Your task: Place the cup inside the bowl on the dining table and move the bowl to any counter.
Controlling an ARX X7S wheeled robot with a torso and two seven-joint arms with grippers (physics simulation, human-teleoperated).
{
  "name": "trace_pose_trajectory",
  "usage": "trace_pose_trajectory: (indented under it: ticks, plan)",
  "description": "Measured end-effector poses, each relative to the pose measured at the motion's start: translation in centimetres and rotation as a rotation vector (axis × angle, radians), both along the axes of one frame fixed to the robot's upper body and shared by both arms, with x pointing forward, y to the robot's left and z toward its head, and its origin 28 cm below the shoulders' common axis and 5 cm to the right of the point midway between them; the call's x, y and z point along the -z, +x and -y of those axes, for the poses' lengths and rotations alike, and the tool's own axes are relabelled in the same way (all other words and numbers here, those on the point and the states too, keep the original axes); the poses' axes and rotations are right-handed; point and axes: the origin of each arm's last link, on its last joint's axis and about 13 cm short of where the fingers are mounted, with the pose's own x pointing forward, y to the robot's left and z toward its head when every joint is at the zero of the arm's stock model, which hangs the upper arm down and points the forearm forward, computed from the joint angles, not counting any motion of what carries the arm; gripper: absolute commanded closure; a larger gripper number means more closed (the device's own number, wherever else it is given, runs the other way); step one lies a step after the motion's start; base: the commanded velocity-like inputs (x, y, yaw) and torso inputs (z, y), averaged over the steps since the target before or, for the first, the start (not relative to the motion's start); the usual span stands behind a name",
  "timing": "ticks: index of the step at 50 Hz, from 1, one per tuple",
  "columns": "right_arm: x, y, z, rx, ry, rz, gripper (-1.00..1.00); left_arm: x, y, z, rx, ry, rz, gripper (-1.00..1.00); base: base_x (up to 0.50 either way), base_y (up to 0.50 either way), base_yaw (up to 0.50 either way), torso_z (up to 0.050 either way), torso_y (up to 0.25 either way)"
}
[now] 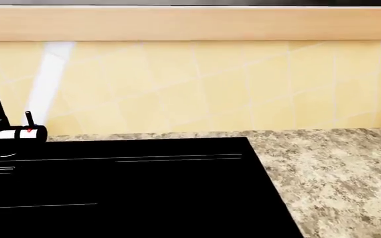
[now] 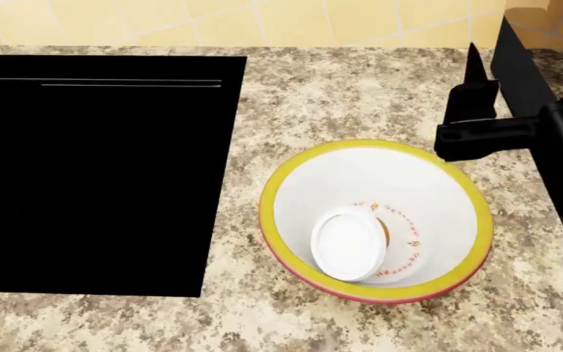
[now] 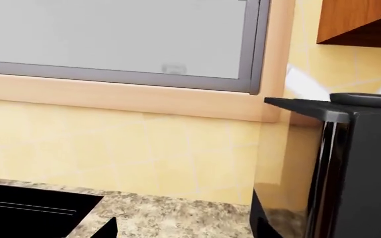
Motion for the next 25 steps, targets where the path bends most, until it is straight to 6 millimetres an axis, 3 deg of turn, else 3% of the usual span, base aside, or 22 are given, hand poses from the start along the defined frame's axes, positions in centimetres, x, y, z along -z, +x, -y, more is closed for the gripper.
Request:
trace_pose_trajectory:
  ticks: [10, 25]
  plan:
    - [-2.9, 2.6, 0.0, -0.014, -0.022, 0.039, -1.0, -3.2, 2.5, 0.3, 0.001, 0.034, 0.055, -1.0, 0.0, 0.0, 0.0, 0.0, 0.0]
    - [-6.0, 5.2, 0.4, 0.001, -0.065, 0.091, -1.0, -6.0, 4.7, 0.7, -0.015, 0.082, 0.105, -1.0, 0.0, 0.0, 0.0, 0.0, 0.0]
